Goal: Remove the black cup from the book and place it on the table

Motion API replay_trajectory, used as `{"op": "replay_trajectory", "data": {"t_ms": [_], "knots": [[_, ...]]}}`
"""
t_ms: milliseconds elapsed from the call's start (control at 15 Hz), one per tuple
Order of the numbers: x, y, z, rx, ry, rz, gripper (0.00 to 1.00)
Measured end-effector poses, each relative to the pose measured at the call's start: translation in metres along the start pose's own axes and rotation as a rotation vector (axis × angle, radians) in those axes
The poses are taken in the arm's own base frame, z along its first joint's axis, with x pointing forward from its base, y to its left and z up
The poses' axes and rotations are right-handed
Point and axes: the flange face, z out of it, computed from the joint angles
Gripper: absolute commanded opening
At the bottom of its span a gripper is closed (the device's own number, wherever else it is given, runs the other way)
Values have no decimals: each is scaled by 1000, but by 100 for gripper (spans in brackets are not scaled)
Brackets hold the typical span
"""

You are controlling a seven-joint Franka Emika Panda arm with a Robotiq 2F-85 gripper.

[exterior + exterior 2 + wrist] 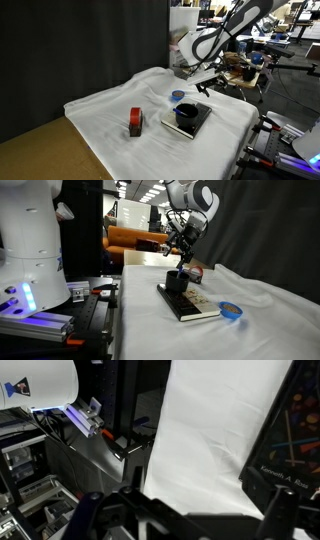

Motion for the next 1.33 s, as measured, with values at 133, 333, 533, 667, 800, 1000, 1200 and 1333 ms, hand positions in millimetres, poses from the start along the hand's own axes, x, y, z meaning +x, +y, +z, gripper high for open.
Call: {"op": "replay_trajectory", "data": {"t_ms": [133,333,533,667,800,1000,1200,1333], "knots": [[0,-4,-4,40,-45,16,100],[2,-16,-14,136,-150,60,100],[3,-33,-26,242,-264,112,100],[2,-44,-32,305,-328,144,100],[2,-54,-37,359,-384,172,100],[-2,-67,-42,433,-475,211,100],[-5,-75,-48,493,-539,227,100],[-6,-77,-50,512,-555,224,100]]}}
